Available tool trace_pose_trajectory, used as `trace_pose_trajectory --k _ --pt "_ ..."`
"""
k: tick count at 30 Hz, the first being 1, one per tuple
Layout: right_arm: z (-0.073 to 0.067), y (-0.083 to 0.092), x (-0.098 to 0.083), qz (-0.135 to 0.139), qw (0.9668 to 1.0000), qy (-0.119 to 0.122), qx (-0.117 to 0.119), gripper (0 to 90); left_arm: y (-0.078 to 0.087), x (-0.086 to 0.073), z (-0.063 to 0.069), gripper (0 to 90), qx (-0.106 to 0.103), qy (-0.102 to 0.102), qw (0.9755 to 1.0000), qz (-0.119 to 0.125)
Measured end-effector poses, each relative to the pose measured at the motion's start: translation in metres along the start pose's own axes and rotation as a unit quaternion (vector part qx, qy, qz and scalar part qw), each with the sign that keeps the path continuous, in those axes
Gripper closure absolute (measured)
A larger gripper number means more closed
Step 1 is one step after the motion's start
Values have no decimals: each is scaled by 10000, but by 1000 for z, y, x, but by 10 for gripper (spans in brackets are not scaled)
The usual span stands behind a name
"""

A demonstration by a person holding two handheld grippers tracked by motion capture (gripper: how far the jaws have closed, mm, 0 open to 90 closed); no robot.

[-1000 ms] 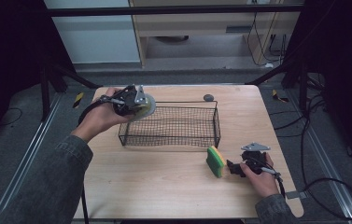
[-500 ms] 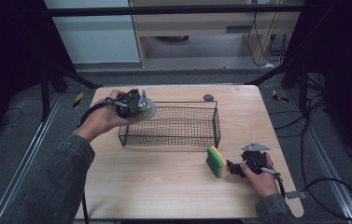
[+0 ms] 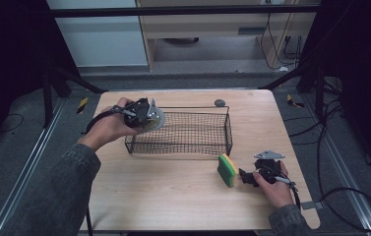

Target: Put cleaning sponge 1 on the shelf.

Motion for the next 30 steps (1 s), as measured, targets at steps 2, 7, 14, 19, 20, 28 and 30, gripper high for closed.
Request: trace_pose_trajectory --k 2,7,14,19,20,28,30 --pt "0 0 0 0 10000 -4 -2 11 -2 -1 2 695 -30 0 10000 -7" --pt "0 0 0 -1 10000 -1 -4 11 -8 0 6 695 -117 -2 9999 10" --pt "0 0 0 -1 10000 -2 -4 10 -13 -1 8 695 -209 -18 9998 0" --pt "0 0 0 1 10000 2 1 10 -17 -2 10 695 -278 -20 9996 -4" --pt "0 0 0 -1 10000 -3 -3 10 -17 -2 10 695 -280 -18 9996 6" --pt "0 0 0 1 10000 2 1 10 -20 -7 11 695 -308 12 9995 -48" --pt "0 0 0 -1 10000 -1 -2 10 -21 -8 12 695 -342 44 9994 -32"
Point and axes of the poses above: each handheld gripper's, and its own axes: y roughly backward along the jaws, x roughly out of its top, z roughly to its right, the point moved 8 cm from there along -y, roughly forward along the jaws, and after that the axes turned 6 degrees about z, right-handed, at the moved point
